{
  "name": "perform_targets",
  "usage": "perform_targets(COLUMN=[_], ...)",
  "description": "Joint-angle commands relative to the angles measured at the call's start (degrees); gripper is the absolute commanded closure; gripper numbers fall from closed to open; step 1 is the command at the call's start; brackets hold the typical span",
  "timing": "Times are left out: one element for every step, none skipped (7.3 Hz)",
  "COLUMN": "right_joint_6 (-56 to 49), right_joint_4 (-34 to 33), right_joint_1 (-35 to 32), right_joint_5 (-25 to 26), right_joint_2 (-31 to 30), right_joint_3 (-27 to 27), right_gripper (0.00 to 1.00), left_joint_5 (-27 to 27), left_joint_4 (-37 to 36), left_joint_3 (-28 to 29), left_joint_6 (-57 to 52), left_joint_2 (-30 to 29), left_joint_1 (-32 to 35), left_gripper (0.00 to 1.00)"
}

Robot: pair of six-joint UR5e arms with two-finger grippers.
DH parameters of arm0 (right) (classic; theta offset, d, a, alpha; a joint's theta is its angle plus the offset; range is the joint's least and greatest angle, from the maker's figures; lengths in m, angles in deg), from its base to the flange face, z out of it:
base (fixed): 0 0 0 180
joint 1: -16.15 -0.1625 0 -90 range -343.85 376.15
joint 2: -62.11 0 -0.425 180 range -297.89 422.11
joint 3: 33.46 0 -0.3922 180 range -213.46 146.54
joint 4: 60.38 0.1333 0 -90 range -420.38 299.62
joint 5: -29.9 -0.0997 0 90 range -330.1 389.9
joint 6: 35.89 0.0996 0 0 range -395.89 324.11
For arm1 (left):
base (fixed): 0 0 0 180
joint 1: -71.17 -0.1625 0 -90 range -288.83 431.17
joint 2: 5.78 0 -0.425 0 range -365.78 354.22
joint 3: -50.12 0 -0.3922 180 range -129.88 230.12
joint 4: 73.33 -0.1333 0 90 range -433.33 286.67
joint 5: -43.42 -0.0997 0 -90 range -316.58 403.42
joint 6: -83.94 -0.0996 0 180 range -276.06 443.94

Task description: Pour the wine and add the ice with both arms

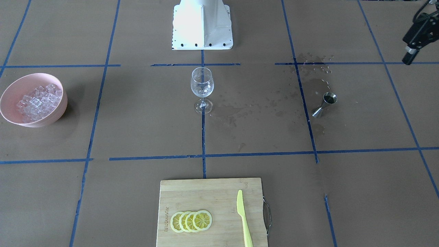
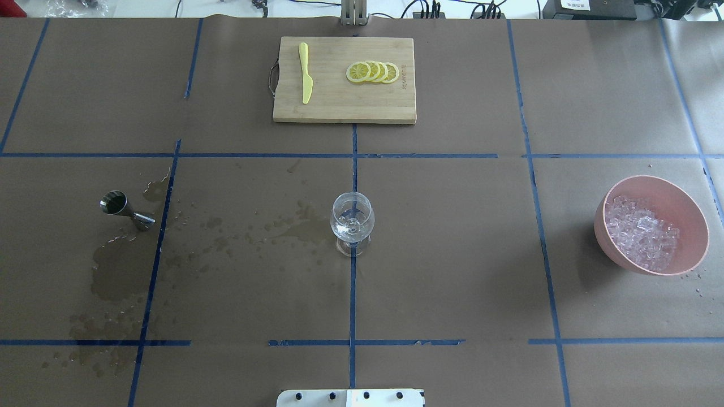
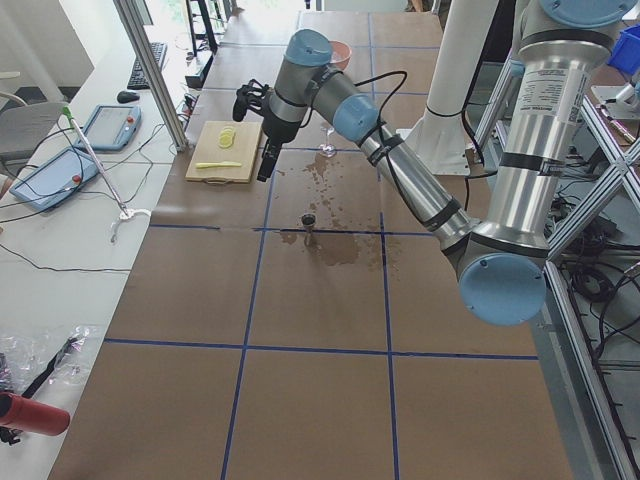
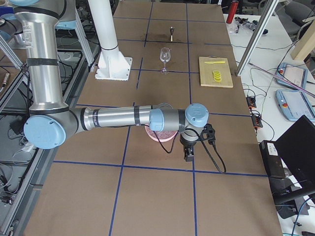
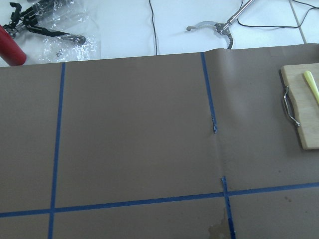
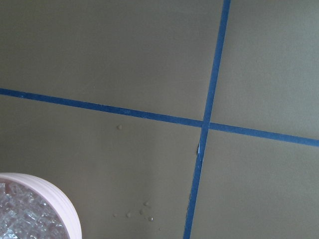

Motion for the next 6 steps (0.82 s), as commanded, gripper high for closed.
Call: perform_targets(right_joint_6=[0.44, 0.44, 0.44, 0.44, 1.14, 3.23], right_joint_4=[0.00, 0.00, 0.09, 0.00, 0.09, 0.09], right_joint_1=[0.11, 0.11, 0.11, 0.11, 0.11, 0.11], right_joint_5=[-0.71, -1.58, -1.68, -1.85, -1.94, -2.03], right_joint_2=[0.22, 0.22, 0.22, 0.22, 0.22, 0.57], right_joint_3=[-0.17, -0.08, -0.25, -0.78, -1.39, -1.83], right_gripper=[0.00, 0.00, 0.00, 0.00, 0.00, 0.00], left_joint_5=[-9.76, -18.08, -24.78, -35.28, -47.22, -54.39], left_joint_4=[10.84, 16.14, 19.85, 20.41, 19.89, 19.02], left_joint_3=[-8.69, -10.81, -11.09, -11.01, -10.75, -10.40], left_joint_6=[17.15, 22.81, 27.82, 34.14, 41.95, 47.25], left_joint_2=[9.85, 15.91, 19.36, 21.49, 23.16, 23.96], left_joint_1=[-12.51, -20.23, -26.74, -36.12, -47.53, -54.08], left_gripper=[0.00, 0.00, 0.00, 0.00, 0.00, 0.00])
